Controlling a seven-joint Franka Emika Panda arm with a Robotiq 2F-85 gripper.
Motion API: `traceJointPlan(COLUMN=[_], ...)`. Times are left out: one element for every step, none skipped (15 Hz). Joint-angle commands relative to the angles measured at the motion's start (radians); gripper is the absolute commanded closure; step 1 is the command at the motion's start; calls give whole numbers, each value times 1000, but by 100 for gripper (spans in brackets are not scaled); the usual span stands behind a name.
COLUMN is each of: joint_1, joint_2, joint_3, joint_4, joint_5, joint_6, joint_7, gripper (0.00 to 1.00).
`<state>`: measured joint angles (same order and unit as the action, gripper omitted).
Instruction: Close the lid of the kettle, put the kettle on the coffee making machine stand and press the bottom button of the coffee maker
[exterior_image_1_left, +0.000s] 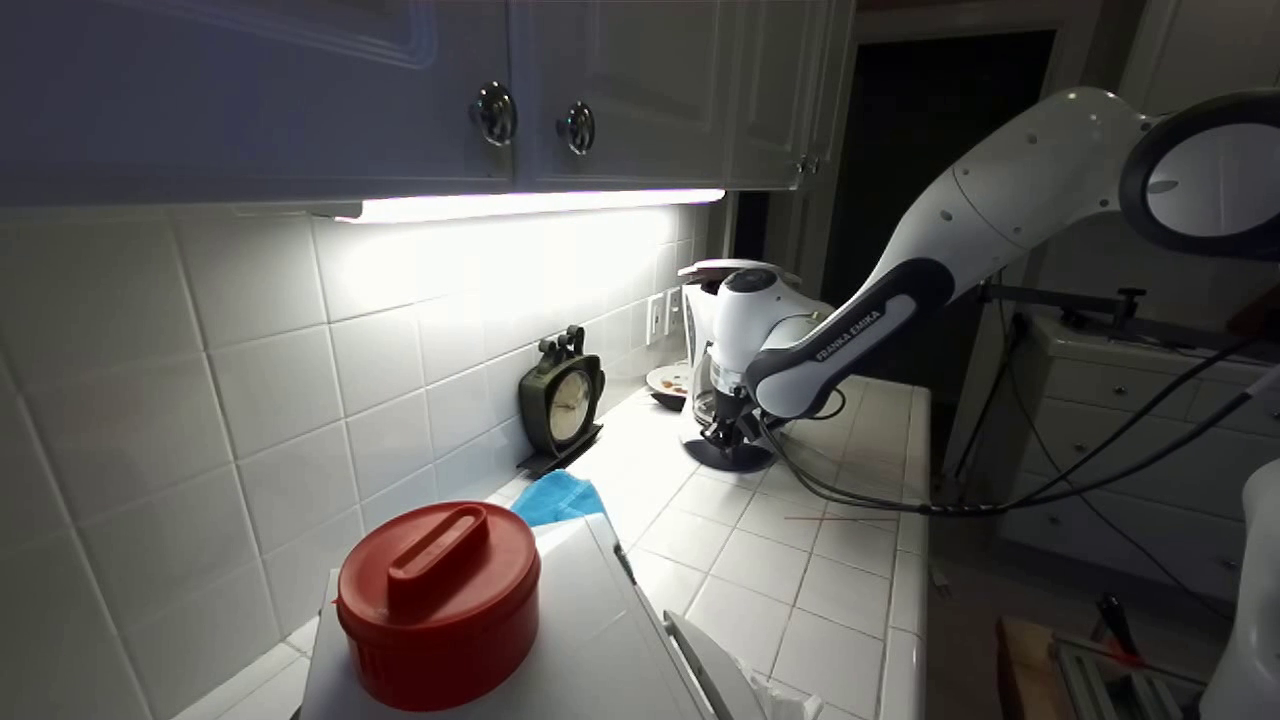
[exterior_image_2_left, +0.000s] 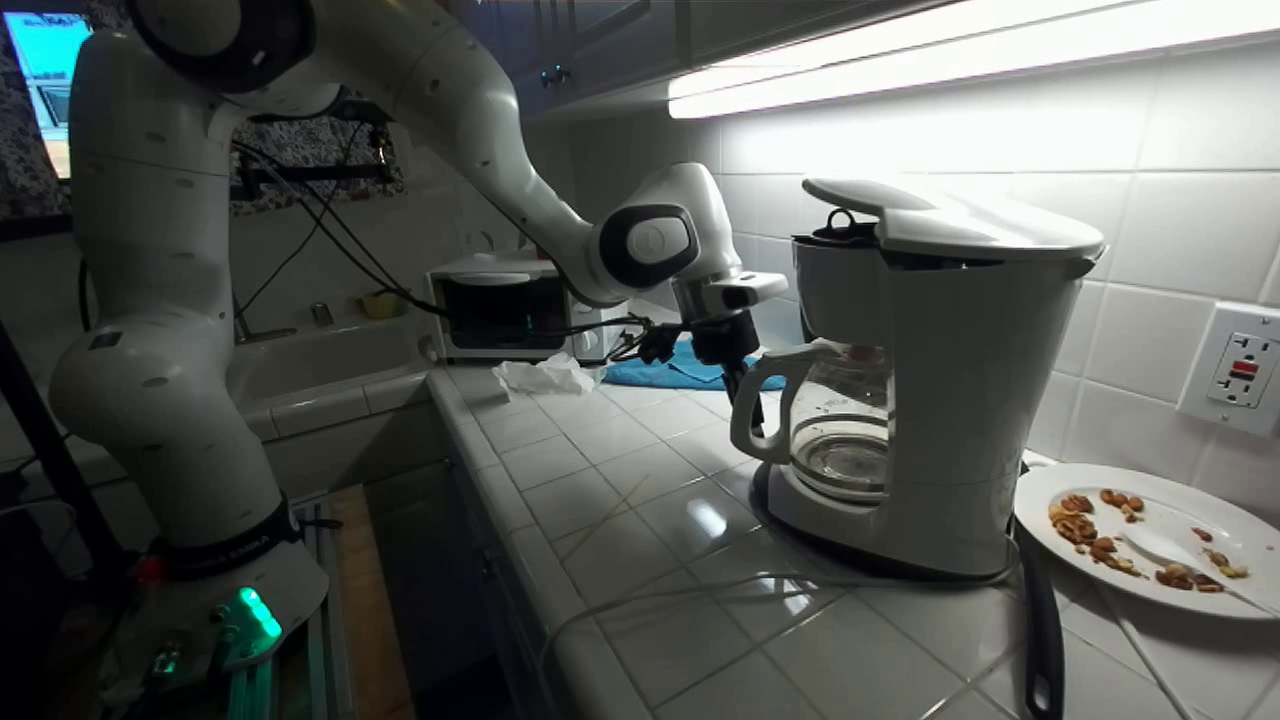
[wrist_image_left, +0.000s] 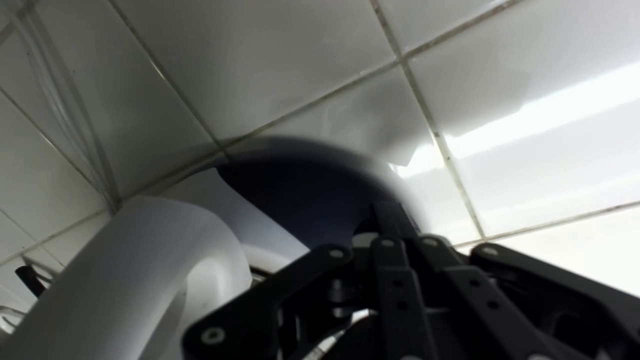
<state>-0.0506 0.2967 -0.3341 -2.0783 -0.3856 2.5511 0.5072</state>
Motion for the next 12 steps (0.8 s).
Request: traceJointPlan(joint_1=[-13, -15, -16, -17, -17, -18, -18, -19, -22, -24, -26, -28], joint_2=[0, 2, 6, 7, 9, 10, 10, 13, 15, 18, 20, 20], joint_3=[1, 1, 1, 2, 2, 3, 2, 1, 2, 3, 3, 3], joint_4=[-5, -6, -5, -4, -3, -2, -2, -2, -3, -5, -7, -9], joint_5=[-10, -8, -9, -6, -7, -4, -5, -4, 1, 5, 8, 11], joint_6=[17, 22, 28, 27, 27, 28, 29, 29, 30, 29, 27, 22], joint_7=[-21, -23, -25, -26, -27, -29, -29, -28, -31, -34, -34, -35], gripper=[100, 100, 100, 100, 100, 100, 100, 100, 100, 100, 100, 100])
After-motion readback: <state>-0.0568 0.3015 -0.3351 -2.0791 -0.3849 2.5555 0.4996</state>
